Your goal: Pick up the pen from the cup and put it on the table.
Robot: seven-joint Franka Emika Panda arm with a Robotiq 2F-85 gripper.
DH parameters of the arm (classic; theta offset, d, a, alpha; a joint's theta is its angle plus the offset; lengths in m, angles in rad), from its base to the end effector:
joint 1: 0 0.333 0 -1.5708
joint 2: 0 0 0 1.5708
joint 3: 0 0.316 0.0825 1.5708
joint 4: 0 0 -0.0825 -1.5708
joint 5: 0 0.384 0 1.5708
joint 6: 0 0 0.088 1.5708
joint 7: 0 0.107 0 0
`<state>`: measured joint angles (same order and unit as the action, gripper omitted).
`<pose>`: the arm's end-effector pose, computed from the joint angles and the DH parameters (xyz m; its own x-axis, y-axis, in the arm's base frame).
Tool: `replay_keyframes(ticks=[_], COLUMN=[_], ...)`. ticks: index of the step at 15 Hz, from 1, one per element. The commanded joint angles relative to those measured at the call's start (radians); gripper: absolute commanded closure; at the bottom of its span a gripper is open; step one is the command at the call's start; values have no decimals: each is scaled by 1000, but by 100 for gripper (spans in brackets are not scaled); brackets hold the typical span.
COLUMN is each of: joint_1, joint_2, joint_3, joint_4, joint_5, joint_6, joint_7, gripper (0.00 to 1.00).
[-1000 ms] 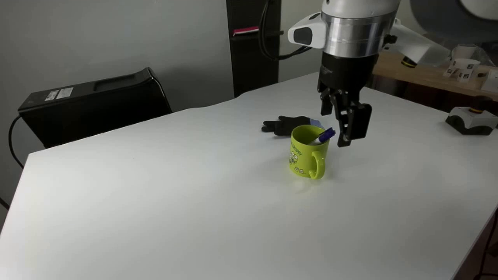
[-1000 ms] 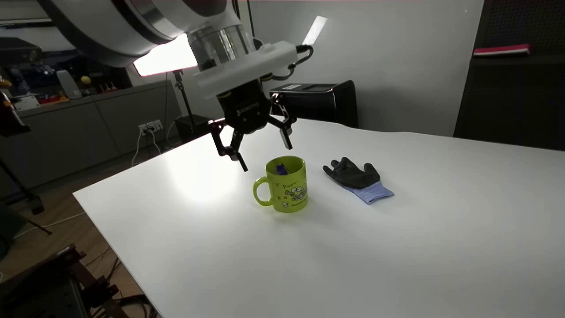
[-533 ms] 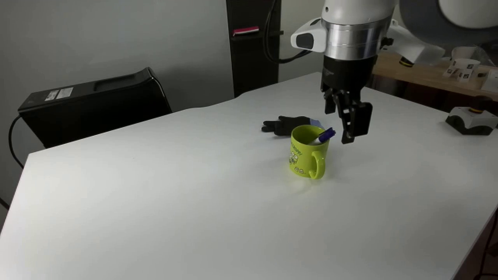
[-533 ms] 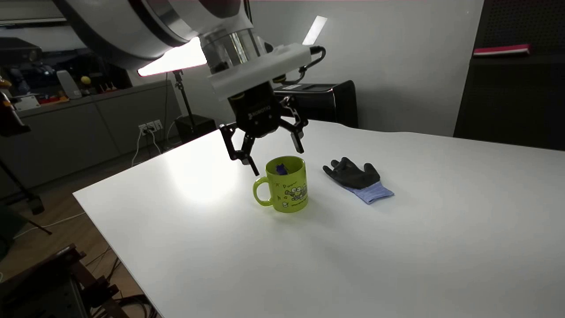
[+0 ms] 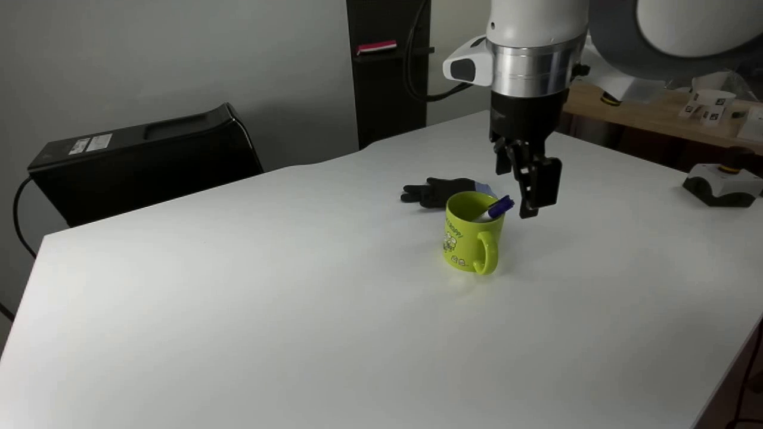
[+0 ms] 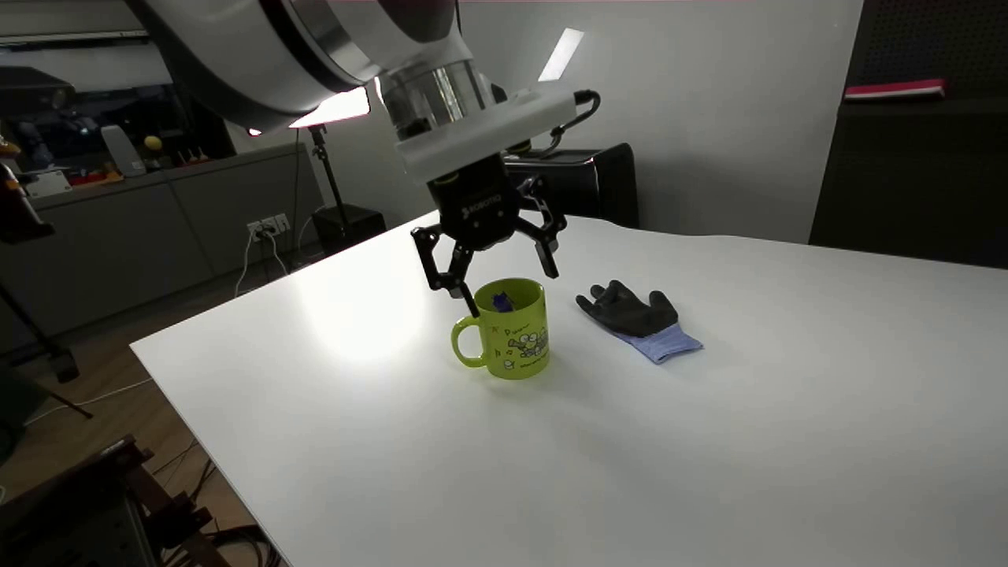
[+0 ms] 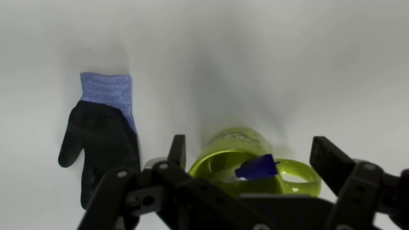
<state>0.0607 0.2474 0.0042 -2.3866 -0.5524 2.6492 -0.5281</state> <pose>0.5003 0.0467 0.2161 0.4789 0.8613 -0.1696 0.8730 -0.4469 0.1954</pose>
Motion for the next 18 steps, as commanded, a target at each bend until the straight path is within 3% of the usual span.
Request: replay_keyframes(ticks=[1, 6, 7, 18], joint_1=[5, 10, 10, 13], joint_2=[20, 23, 23, 19], joint_3=[11, 13, 14, 11], joint_4=[28, 29, 30, 26], joint_5=[-10, -16, -18, -27], joint_6=[-13, -10, -11, -14], joint_7=[46, 59, 61, 66], gripper=[0, 0, 18, 95])
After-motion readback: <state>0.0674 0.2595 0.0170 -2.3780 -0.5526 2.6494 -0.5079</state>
